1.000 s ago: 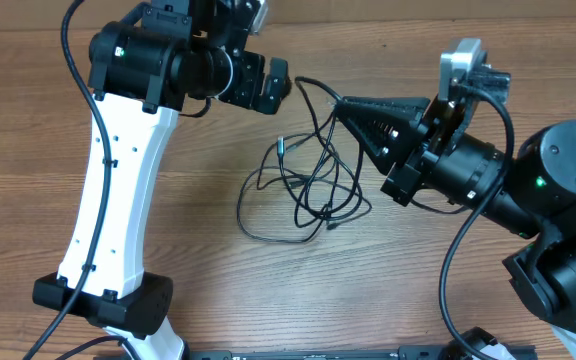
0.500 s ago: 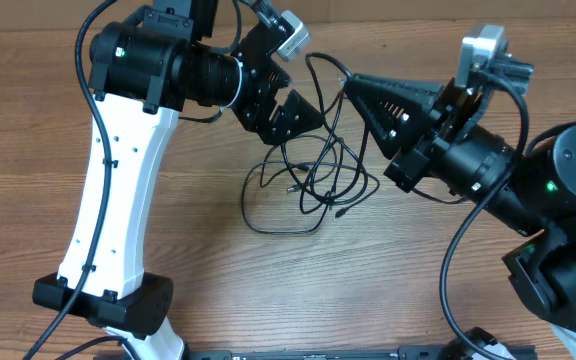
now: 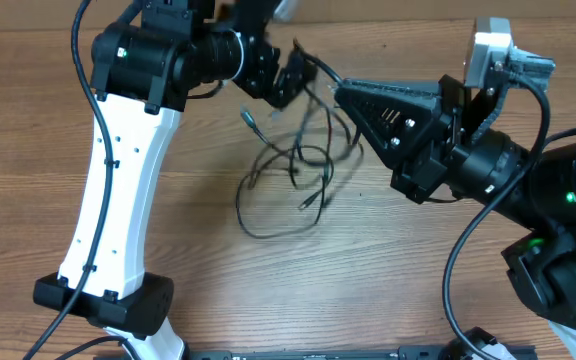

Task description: Untangle cables

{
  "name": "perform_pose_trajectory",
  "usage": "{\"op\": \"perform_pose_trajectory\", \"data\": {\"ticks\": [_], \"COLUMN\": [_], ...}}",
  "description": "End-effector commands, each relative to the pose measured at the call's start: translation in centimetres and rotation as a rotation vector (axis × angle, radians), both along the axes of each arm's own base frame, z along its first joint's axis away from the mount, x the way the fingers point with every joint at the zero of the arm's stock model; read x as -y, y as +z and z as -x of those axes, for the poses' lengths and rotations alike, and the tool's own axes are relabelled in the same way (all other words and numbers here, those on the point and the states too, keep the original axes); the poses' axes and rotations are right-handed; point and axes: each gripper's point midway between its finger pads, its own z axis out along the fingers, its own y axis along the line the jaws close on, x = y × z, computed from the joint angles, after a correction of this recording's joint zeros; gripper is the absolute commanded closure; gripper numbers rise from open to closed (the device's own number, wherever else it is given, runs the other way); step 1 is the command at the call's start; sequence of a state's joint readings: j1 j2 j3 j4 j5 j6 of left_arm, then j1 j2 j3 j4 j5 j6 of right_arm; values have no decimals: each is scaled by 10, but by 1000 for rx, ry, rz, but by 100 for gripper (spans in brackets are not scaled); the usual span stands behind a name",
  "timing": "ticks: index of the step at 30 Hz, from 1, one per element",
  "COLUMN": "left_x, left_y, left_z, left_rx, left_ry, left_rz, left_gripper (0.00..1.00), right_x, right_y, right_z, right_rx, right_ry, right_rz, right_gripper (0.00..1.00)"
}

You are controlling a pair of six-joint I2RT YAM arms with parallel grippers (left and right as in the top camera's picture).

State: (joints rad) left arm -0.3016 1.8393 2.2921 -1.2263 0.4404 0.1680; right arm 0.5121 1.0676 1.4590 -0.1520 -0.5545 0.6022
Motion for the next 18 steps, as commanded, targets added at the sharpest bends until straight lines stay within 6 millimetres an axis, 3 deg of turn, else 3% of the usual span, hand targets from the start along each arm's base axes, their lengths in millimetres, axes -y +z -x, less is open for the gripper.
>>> {"op": "perform_pose_trajectory", "data": {"ticks": [1,5,10,15,17,18], "left_x": [-90,-147,-172,-179,-178,-173], "left_y": [-11,-8,-11,-15,-17,-18], "left_z": [-36,-36,-35,-33,-33,-34], "left_rx": [43,83,59,28,20,6], "left_ry": [532,760,815,809,792,766], "left_rz": [-273,-455,-485,-468,-460,-431], "left_gripper": [1,0,0,1,11,36], "right_x": [3,3,12,35,43,51], "right_y": [16,5,-15,-55,-66,-74], "right_z": [15,9,-7,-33,-39,-44], "right_rx": [34,-1,-83,-200,-221,-250], "right_ry": [31,7,-51,-169,-207,-240], "right_rz": [-19,11,55,162,199,216], "right_gripper": [97,96,96,96,96,96]}}
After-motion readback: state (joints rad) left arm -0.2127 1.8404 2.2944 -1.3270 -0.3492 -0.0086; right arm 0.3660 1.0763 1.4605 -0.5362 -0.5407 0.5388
